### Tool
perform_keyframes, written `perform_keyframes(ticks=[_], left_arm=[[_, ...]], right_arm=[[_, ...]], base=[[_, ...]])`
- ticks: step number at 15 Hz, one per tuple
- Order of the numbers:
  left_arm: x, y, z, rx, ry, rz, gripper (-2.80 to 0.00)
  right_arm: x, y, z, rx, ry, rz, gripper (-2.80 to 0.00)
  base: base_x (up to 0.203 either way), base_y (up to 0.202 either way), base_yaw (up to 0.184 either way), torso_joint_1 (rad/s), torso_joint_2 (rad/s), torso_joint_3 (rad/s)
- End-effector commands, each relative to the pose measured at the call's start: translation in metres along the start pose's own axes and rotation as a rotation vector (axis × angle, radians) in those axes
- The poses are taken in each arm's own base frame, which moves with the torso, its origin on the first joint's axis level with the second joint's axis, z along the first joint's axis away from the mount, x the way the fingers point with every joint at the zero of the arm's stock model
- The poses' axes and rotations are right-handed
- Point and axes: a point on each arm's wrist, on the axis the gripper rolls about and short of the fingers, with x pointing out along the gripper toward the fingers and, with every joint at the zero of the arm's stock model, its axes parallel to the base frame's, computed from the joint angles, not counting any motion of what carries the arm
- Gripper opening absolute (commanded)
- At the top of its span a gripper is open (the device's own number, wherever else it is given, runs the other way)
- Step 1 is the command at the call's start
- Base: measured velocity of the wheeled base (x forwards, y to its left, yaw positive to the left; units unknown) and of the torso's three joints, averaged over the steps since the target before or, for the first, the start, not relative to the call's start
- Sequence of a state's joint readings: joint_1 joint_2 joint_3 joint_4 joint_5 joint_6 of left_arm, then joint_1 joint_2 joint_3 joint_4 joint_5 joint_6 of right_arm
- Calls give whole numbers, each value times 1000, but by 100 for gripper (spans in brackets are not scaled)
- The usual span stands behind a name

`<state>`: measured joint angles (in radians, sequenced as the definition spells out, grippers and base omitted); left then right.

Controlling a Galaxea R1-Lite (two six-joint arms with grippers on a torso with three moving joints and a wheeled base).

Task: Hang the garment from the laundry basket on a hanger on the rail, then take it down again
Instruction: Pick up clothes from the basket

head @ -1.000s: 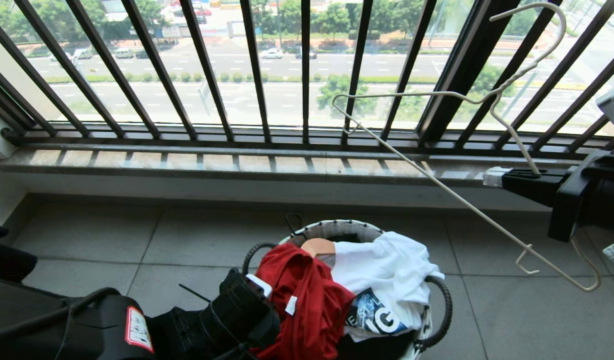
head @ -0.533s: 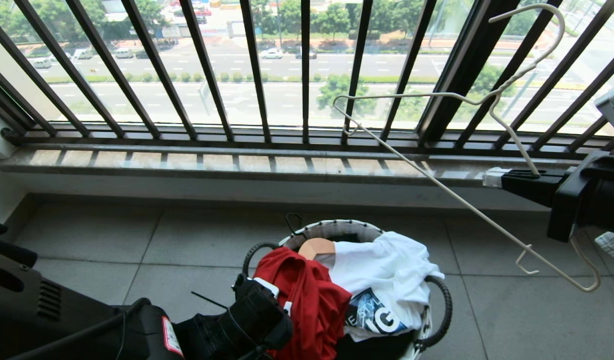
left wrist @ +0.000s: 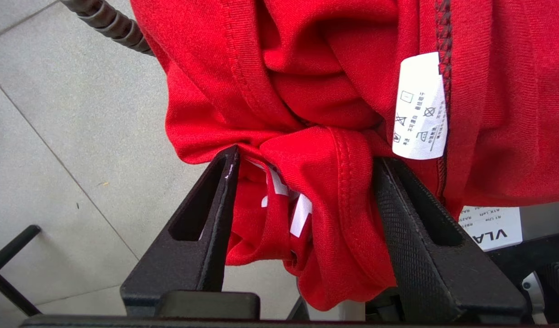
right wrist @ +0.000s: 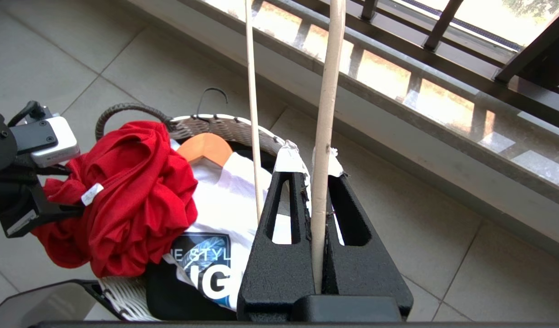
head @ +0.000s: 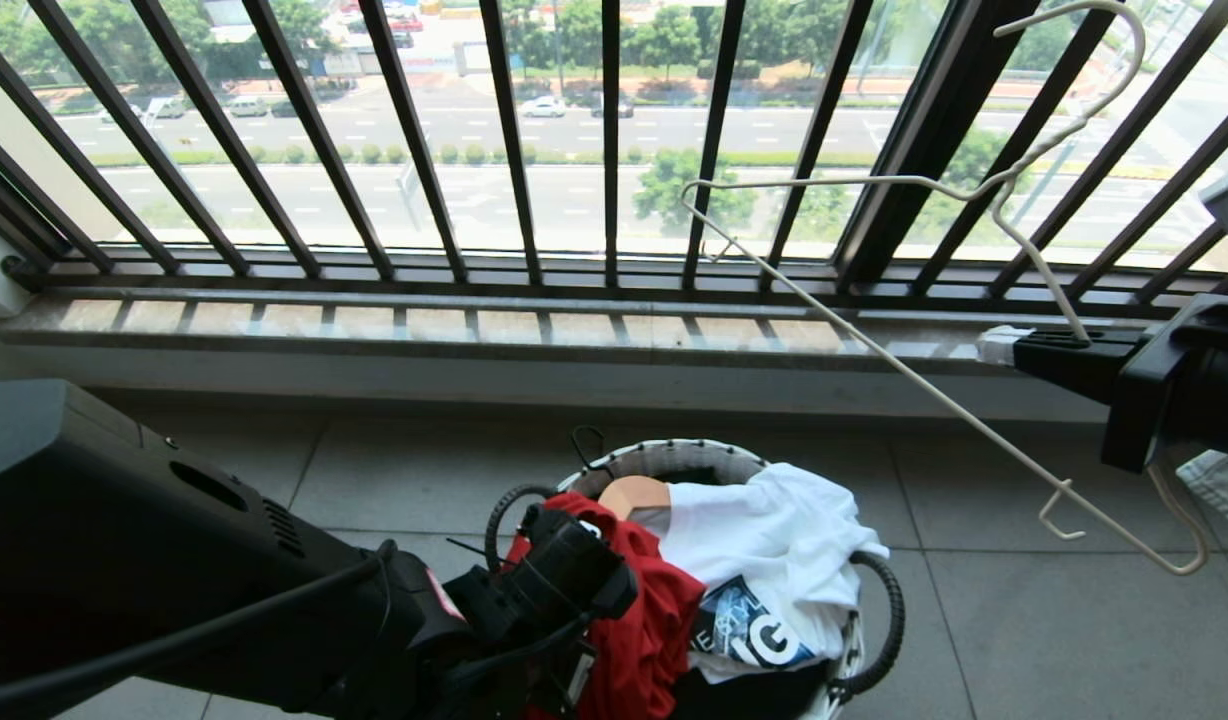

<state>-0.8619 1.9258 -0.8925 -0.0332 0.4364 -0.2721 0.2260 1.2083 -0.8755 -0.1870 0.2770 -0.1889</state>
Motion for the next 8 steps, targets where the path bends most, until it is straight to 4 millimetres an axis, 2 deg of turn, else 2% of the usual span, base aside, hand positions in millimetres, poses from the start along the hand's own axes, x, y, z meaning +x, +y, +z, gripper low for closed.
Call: perform_keyframes(ticks=[1,3,4,8], left_arm=[[-22,8,12,-11,-17,0,0],[-47,17,20,-22,-36,-6,0],[-53,20,23,-27,-45,-8,0],[-53,18,30,-36,-63,-12,0]], right_arm=[[0,0,0,-1,-2,1,-280],[0,0,0,-1,-2,0,-280],[0,0,0,-2,-3,0,-280],[0,0,0,-2,-3,0,-280]], base=[[0,0,0,0,0,0],[0,0,0,0,0,0],[0,0,0,0,0,0],[0,0,0,0,0,0]])
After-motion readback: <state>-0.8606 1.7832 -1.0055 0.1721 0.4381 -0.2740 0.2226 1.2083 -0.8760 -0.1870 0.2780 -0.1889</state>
